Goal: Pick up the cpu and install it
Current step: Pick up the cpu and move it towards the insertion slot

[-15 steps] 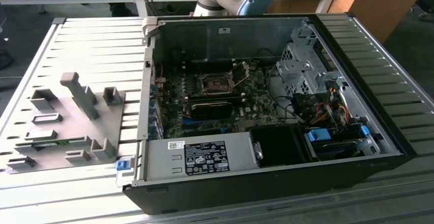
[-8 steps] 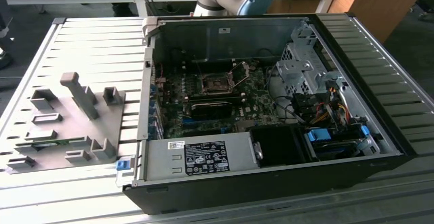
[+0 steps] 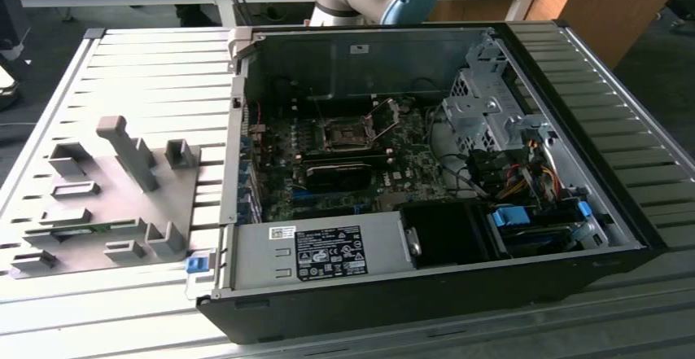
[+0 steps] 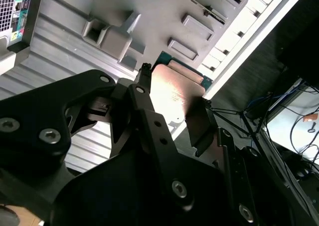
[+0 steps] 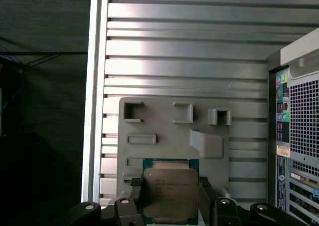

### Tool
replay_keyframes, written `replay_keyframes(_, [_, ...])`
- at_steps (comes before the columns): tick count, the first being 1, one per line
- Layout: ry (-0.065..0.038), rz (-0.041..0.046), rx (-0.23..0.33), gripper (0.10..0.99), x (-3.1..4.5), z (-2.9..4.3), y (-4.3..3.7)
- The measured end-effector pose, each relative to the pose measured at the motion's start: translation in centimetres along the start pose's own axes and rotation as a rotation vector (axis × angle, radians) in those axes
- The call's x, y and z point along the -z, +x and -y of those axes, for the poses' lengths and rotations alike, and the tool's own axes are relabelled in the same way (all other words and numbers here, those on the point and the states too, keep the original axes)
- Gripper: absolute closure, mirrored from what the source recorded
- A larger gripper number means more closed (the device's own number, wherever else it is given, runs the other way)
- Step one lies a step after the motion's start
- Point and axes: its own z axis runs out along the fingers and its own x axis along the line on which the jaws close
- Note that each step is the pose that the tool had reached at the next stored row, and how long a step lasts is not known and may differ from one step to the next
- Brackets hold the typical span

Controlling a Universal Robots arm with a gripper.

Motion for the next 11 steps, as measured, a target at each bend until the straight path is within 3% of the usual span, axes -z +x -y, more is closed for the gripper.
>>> replay_keyframes(11, [-0.001, 0.0, 0.0, 0.557, 0.0, 0.01, -1.1])
